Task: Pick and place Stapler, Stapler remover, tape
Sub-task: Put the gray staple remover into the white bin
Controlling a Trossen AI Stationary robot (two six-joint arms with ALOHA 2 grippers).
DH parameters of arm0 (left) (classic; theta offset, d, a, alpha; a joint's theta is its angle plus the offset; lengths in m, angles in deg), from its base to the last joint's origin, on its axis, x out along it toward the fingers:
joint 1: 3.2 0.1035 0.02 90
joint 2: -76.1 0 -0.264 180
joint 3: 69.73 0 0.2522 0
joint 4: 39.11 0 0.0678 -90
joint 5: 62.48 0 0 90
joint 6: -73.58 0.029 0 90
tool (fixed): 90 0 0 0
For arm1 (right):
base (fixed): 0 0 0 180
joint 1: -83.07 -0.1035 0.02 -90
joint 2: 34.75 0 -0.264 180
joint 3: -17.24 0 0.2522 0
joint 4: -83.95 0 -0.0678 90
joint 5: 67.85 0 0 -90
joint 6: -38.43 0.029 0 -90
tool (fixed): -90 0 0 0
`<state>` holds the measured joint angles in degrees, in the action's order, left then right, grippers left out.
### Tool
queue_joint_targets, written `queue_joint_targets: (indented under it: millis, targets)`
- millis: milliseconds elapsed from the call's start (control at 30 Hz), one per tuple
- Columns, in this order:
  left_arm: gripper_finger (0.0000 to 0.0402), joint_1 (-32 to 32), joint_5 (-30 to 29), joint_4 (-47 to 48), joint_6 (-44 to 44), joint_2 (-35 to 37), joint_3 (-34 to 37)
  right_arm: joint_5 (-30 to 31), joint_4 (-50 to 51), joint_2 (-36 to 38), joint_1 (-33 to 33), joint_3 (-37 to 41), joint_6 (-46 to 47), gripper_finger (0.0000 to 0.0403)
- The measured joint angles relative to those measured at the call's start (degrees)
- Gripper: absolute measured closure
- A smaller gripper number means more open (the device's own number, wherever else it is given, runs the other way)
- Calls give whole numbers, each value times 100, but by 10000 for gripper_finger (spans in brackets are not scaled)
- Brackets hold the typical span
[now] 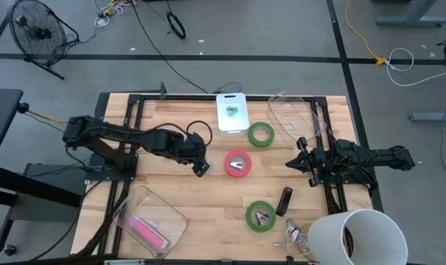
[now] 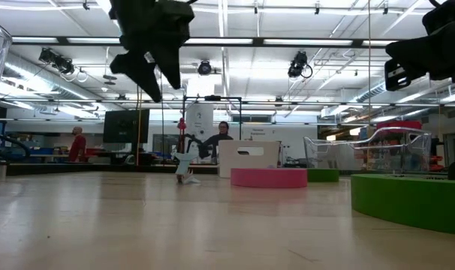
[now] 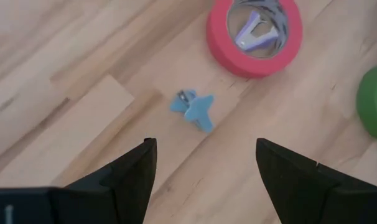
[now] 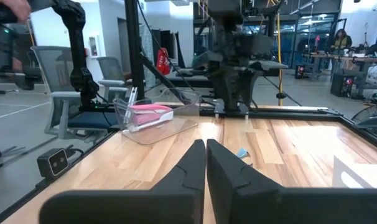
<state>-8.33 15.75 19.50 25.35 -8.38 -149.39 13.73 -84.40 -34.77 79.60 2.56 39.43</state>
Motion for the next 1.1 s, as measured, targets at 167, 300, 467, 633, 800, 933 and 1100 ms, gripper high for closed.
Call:
queue_joint_targets:
  millis: [167, 300, 467, 633, 800, 933, 1100]
  targets:
    - [125, 127, 203, -724, 275, 329, 744, 1, 7, 0, 0, -1, 0, 383]
    - [125, 256, 392, -1468, 803, 528, 1305, 2, 9, 0, 0, 0, -2, 383]
    - [125, 378, 697, -2522, 1633, 702, 1980, 2, 9, -2, 0, 1, 0, 383]
    - [136, 406, 713, -3056, 2700, 703, 2386, 2, 9, -2, 0, 1, 0, 383]
    - [157, 404, 753, -3116, 3488, 703, 2617, 1, 9, -2, 0, 0, 0, 383]
    - [171, 389, 898, -3132, 3996, 703, 2686, 2, 8, -2, 0, -1, 0, 383]
    - [179, 406, 796, -3161, 4054, 702, 2693, 2, 9, -2, 0, -1, -1, 383]
